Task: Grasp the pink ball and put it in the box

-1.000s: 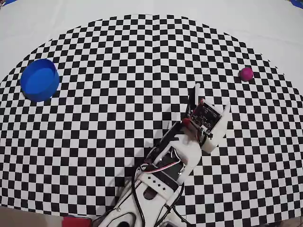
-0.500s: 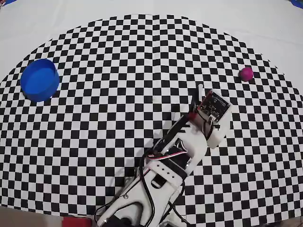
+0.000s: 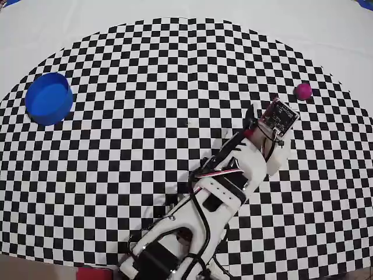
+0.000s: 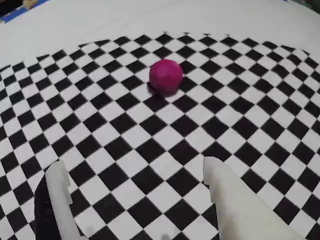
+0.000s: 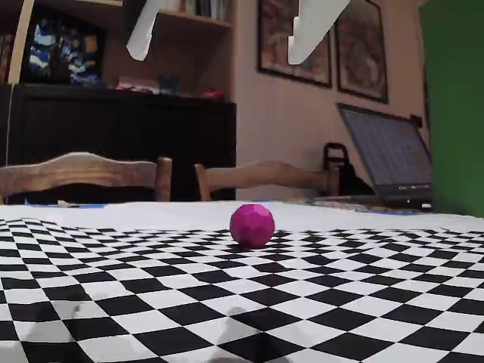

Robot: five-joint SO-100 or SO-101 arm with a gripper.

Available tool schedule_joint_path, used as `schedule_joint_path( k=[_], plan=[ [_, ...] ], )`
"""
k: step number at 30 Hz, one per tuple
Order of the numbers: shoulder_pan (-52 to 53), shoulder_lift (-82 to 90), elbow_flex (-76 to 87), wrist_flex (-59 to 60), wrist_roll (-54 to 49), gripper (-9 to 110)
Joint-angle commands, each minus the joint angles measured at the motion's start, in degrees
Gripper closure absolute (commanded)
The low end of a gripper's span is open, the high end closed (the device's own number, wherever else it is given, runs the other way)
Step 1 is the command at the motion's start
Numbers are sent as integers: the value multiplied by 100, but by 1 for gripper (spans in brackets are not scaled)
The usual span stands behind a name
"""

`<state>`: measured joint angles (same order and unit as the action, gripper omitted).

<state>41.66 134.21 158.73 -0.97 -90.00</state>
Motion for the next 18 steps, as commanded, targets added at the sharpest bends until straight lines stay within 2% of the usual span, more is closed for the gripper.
schedule_joint_path(
  k=[1, 18],
  plan=[
    [53, -299, -457, -158, 35, 70],
    [62, -1898, -1582, -308, 35, 70]
  ],
)
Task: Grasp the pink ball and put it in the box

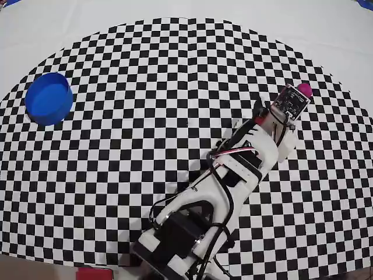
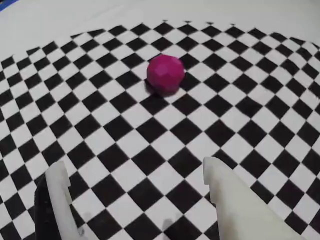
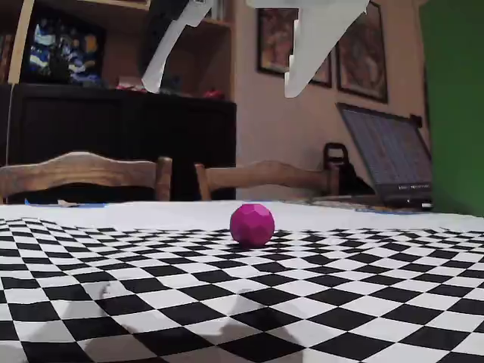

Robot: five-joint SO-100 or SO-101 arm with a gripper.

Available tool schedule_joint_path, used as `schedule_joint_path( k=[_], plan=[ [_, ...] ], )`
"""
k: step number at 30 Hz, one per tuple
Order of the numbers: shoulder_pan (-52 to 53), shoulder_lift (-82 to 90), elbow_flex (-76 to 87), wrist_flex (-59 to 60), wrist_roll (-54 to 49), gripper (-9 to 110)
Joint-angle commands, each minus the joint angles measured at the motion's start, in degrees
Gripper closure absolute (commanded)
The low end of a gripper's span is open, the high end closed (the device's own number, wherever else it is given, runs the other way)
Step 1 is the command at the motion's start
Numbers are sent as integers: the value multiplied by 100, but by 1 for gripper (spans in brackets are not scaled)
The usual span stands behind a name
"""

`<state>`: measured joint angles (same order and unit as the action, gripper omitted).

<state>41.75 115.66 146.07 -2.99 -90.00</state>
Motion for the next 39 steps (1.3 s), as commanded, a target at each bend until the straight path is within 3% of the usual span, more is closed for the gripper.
schedule_joint_path(
  k=[1, 39],
  plan=[
    [53, -114, -369, -105, 35, 70],
    [185, -2979, -2927, -105, 88, 70]
  ],
)
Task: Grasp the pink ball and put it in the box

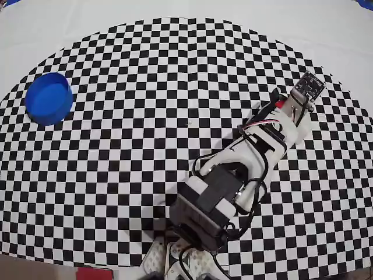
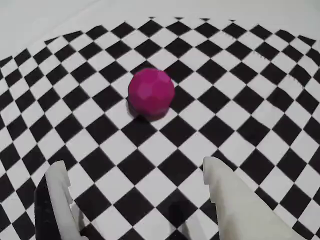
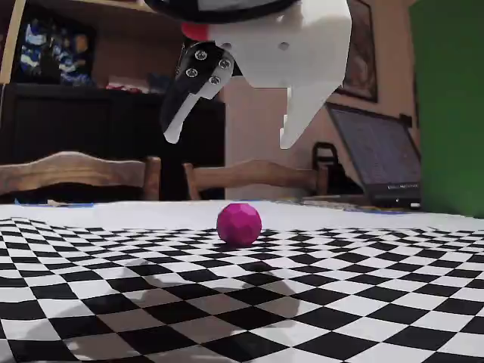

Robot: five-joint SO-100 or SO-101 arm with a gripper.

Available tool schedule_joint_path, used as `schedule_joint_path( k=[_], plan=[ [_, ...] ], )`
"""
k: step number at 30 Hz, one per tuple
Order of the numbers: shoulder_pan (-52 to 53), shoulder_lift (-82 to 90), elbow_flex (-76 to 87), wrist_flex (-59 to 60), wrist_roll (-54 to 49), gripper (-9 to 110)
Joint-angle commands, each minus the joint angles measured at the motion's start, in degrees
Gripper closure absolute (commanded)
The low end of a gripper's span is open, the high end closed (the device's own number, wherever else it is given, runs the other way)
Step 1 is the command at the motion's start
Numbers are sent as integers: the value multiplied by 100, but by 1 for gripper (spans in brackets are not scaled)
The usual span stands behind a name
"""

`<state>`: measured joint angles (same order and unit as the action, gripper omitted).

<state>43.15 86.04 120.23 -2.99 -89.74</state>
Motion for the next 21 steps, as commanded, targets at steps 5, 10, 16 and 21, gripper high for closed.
schedule_joint_path(
  k=[5, 10, 16, 21],
  plan=[
    [44, -343, -624, -105, 62, 70],
    [44, -624, -888, -44, 62, 70],
    [26, -984, -1336, 123, 114, 70],
    [18, -1310, -1670, 132, 132, 70]
  ],
)
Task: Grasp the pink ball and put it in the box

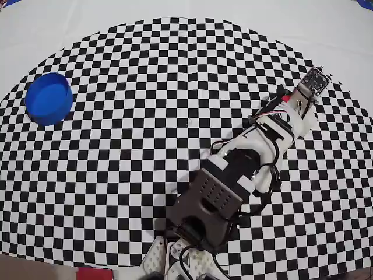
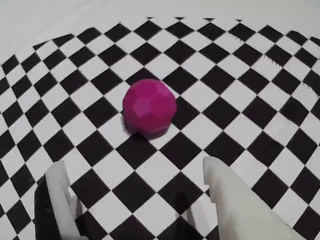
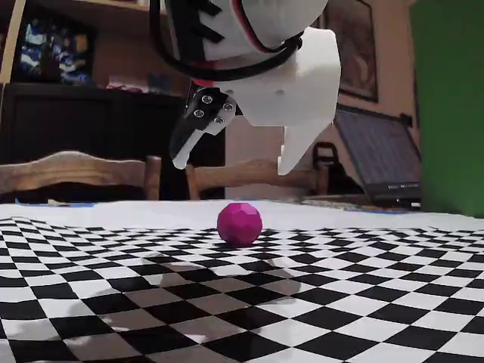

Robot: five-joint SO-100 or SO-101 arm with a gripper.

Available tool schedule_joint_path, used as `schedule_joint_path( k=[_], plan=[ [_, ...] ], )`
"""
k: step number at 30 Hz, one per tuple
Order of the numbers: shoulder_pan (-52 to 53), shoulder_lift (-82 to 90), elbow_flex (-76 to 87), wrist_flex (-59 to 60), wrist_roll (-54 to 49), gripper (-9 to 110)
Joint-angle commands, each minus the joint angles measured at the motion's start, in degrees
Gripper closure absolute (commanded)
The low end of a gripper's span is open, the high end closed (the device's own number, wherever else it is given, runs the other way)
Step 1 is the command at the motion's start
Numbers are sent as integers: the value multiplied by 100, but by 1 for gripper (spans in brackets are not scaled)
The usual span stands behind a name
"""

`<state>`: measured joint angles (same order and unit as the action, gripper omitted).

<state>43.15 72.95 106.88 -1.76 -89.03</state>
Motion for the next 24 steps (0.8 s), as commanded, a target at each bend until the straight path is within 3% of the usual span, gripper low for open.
schedule_joint_path(
  k=[1, 24],
  plan=[
    [9, -62, -396, 9, 62, 70],
    [-26, -1512, -1951, 18, 62, 70]
  ],
)
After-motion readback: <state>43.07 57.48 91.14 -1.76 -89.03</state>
